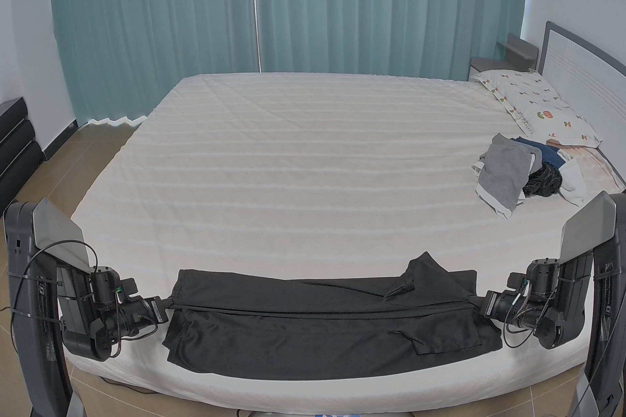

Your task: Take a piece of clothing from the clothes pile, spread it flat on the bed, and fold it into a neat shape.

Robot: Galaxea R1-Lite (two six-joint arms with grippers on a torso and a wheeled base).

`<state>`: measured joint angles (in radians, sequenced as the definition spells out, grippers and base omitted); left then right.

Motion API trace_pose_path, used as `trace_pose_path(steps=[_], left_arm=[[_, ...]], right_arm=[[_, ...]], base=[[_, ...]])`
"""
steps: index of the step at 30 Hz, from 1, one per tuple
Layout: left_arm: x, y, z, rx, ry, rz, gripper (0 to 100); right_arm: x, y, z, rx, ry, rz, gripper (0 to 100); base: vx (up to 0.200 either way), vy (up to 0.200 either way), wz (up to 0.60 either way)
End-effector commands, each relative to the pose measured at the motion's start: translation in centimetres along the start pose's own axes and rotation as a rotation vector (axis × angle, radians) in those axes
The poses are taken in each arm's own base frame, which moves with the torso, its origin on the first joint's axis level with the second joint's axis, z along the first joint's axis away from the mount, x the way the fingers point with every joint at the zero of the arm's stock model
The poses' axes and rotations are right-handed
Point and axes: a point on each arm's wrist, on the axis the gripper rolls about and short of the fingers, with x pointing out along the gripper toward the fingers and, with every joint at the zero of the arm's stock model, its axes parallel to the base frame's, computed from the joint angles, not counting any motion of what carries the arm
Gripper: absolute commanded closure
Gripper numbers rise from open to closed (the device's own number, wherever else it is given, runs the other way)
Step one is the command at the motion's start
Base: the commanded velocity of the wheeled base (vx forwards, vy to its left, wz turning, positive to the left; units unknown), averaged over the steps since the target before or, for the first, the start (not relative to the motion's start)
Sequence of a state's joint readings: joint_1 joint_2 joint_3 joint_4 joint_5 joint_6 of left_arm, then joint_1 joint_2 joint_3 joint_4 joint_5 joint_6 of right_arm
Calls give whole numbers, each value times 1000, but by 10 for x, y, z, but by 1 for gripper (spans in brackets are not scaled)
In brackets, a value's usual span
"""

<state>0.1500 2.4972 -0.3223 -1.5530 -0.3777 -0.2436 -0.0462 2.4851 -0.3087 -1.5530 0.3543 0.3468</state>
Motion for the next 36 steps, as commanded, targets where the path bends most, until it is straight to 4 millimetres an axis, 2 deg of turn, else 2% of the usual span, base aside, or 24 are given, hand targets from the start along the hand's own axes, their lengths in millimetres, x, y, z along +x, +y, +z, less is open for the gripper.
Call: trace_pose_path(steps=[1, 20, 21, 23, 24, 31, 36], left_arm=[[1, 1, -1, -1, -4, 0, 100], [1, 0, -2, -1, 2, -3, 100], [0, -1, -2, 0, 4, -2, 100], [1, -2, -3, 3, 9, -6, 100], [1, -3, -4, 4, 13, -8, 0], [-4, -5, -1, 0, 5, -7, 0], [-18, -8, 16, 2, -56, -18, 0]], right_arm=[[1, -1, -1, 0, 0, 0, 100], [7, -3, -5, 2, 10, -1, 100], [7, -3, -5, 2, 10, -1, 0], [8, -3, -4, -1, 8, 6, 0], [8, -2, -4, 2, 6, 8, 0], [5, -1, 5, 24, -21, 34, 0], [-5, 2, 23, 89, -85, 49, 0]], base=[[0, 0, 0], [0, 0, 0], [0, 0, 0], [0, 0, 0], [0, 0, 0], [0, 0, 0], [0, 0, 0]])
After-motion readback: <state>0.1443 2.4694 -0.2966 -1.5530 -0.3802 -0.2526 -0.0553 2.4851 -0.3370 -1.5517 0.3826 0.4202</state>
